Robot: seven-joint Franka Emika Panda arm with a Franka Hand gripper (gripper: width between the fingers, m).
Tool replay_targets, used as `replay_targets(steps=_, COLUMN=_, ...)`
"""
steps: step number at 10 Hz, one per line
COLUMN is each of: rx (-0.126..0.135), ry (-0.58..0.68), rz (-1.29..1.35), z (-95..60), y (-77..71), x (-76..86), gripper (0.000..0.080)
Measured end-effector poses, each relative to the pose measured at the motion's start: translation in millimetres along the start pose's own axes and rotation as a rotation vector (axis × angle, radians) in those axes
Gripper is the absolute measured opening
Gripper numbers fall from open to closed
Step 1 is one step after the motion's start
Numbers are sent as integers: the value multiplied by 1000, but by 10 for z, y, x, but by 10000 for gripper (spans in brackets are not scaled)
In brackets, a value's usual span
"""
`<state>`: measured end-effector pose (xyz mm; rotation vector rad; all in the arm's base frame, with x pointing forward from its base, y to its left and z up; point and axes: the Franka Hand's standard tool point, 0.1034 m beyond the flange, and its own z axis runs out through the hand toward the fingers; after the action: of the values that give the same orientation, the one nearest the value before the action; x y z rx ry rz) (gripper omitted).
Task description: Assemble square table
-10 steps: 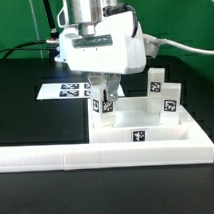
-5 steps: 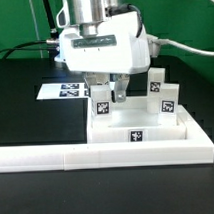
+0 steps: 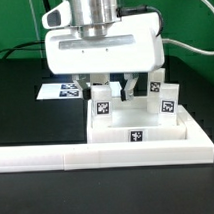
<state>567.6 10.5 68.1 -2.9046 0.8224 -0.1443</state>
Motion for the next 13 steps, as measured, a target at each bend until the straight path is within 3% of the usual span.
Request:
replay_targets(steps=5, rx=-30, ry=-20, rz=-467, z=4, y=-4, x=-25, gripper=649)
replay_targets(steps=10, rx=-40, ry=-14, rz=-720, z=-8, y=23, x=18, gripper=649)
replay_targets(steps=12, rx=-40, ry=-14, rz=-719, z=-8, y=24, x=17, gripper=398)
replay_targets(steps=13, rx=-40, ry=-14, rz=-719, z=-7, y=26, x=18, gripper=398)
